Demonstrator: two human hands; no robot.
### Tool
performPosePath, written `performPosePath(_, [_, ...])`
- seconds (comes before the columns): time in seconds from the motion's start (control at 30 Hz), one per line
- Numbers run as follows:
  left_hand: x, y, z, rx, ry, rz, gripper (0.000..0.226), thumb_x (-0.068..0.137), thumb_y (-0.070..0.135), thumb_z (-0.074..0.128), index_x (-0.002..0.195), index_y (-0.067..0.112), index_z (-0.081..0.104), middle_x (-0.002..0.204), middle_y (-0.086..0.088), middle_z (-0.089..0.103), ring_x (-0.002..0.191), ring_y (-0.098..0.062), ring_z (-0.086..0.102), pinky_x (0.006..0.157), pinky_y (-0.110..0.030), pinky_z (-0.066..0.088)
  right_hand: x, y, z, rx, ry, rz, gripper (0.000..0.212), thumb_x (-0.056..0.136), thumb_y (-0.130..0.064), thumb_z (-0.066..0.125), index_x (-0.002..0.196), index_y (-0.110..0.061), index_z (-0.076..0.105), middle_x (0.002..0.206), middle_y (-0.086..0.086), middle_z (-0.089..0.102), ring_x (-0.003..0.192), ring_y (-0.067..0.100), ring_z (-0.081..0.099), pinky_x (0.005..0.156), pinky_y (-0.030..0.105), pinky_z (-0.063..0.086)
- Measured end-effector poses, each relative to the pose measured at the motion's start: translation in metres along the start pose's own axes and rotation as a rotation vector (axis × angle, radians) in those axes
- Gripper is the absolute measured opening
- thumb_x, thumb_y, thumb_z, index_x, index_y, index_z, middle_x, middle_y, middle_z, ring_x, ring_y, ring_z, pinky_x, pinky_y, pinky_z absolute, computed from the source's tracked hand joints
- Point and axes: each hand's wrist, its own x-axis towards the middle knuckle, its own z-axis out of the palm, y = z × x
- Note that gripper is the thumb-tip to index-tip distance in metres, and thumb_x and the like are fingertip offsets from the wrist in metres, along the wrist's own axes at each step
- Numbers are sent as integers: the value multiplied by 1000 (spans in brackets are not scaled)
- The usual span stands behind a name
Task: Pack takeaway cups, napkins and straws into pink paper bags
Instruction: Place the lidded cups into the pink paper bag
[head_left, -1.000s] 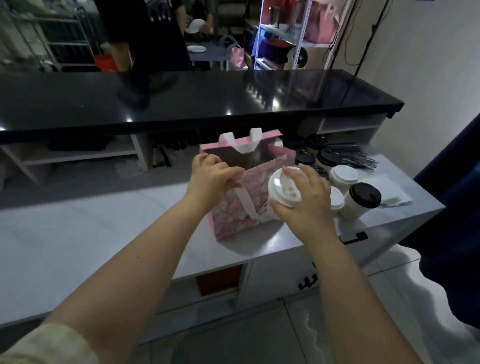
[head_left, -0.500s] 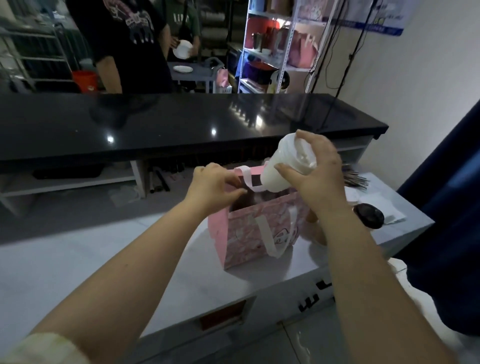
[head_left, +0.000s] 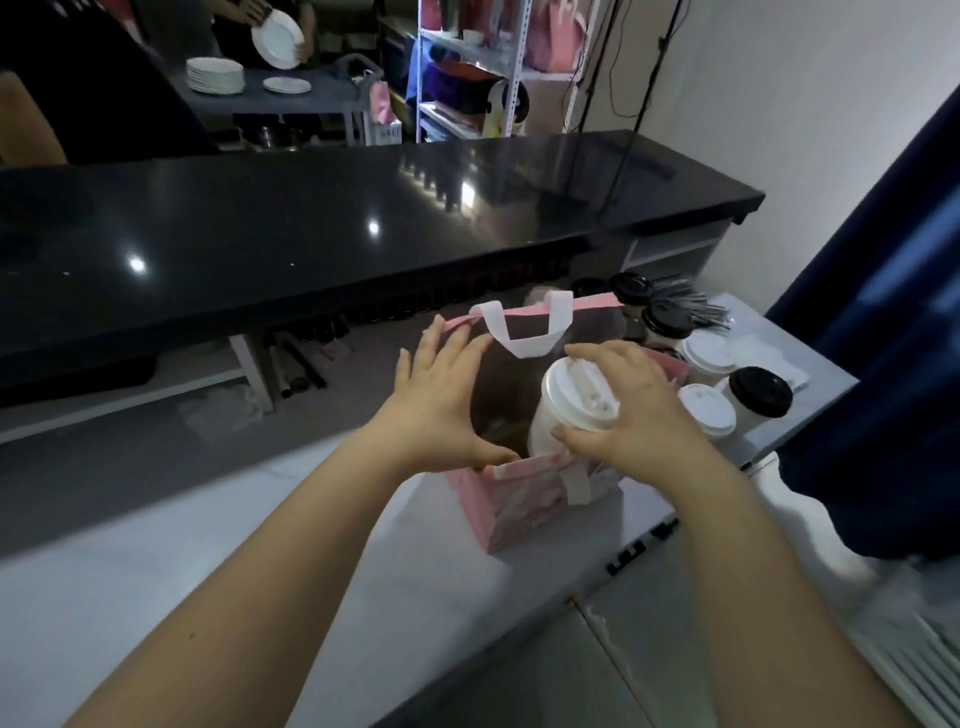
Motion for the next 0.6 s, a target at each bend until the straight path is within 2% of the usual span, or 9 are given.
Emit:
performPosePath(0.17, [-11, 7, 2, 43, -36, 53, 134, 55, 71, 76, 150, 35, -11, 160, 10, -20, 140, -17, -38, 116, -58, -12, -2, 1, -9, -82, -252, 51, 74, 58, -45, 84, 117, -52, 39, 121, -22, 37, 116, 9, 39, 92, 35, 43])
performPosePath(0.27, [-14, 13, 0, 67, -52, 82, 136, 54, 72, 76, 151, 32, -12, 160, 8, -20, 140, -18, -39, 116, -58, -12, 5, 3, 0, -181, -349, 59, 79, 58, -38, 85, 120, -45, 37, 120, -14, 37, 112, 14, 41, 88, 36, 47])
performPosePath(0.4, [-18, 23, 1, 90, -44, 139, 134, 54, 73, 72, 152, 29, -8, 161, 7, -15, 142, -20, -34, 116, -59, -12, 26, 7, 20, -255, -369, 64, 91, 60, -33, 87, 133, -32, 33, 135, 1, 39, 120, 25, 41, 95, 42, 46])
performPosePath(0.47, [-18, 26, 1, 102, -36, 131, 133, 54, 73, 70, 152, 28, -8, 161, 6, -13, 143, -21, -33, 115, -60, -11, 39, 11, 28, -187, -360, 79, 96, 60, -34, 88, 137, -31, 30, 132, 4, 44, 117, 26, 47, 93, 40, 49])
performPosePath(0.53, [-18, 28, 1, 124, -34, 110, 132, 56, 72, 69, 152, 27, -8, 161, 5, -14, 143, -21, -33, 115, -62, -9, 47, 12, 38, -118, -377, 90, 90, 59, -37, 88, 134, -30, 38, 123, 2, 51, 105, 21, 55, 86, 35, 53])
performPosePath(0.6, [-18, 28, 1, 146, -32, 90, 131, 55, 73, 67, 152, 27, -8, 160, 5, -15, 142, -21, -34, 115, -62, -9, 50, 16, 50, -153, -400, 64, 87, 59, -41, 87, 132, -27, 42, 124, 2, 52, 105, 20, 56, 88, 35, 53])
